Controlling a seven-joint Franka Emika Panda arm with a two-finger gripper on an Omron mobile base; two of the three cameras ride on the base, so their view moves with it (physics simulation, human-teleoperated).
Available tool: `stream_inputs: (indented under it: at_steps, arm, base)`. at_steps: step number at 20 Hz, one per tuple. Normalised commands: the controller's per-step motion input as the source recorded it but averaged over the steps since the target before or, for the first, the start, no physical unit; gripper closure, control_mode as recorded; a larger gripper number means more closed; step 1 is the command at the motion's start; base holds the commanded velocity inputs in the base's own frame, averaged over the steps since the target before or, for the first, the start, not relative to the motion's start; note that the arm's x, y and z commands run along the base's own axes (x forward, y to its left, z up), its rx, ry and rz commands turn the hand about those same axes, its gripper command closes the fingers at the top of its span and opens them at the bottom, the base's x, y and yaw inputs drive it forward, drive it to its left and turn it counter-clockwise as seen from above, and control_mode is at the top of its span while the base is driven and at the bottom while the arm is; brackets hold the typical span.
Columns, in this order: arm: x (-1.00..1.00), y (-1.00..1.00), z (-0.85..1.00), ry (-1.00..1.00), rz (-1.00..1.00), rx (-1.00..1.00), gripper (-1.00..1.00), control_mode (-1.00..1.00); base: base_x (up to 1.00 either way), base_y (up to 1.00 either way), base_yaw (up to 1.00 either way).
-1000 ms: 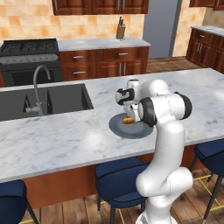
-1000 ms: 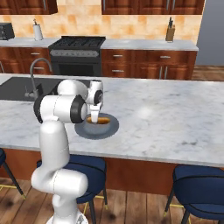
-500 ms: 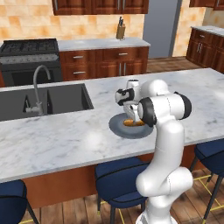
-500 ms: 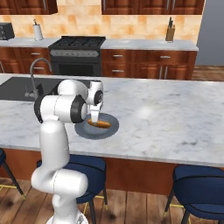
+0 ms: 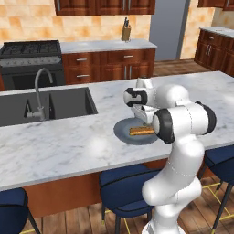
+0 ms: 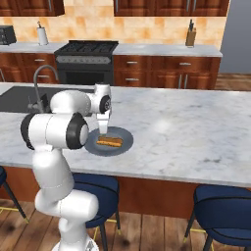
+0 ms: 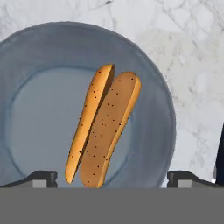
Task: Move the hot dog bun to the plate on the dining table and place the condiment next to that plate. Then navigate to the fridge and take the sausage and place it on the plate as well.
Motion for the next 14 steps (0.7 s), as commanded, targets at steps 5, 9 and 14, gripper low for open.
stream_inputs:
  at_steps: [5, 9, 14]
  arm:
    - [-0.7, 0.0, 0.63, 0.0, 0.12, -0.02, -1.0, -1.0]
    - [-0.8, 0.0, 0.71, 0.0, 0.11, -0.05, -1.0, -1.0]
    - [-0.86, 0.0, 0.71, 0.03, 0.15, -0.03, -1.0, -1.0]
  base:
    - [0.0, 0.0, 0.0]
    - [0.0, 0.0, 0.0]
    - [0.0, 0.0, 0.0]
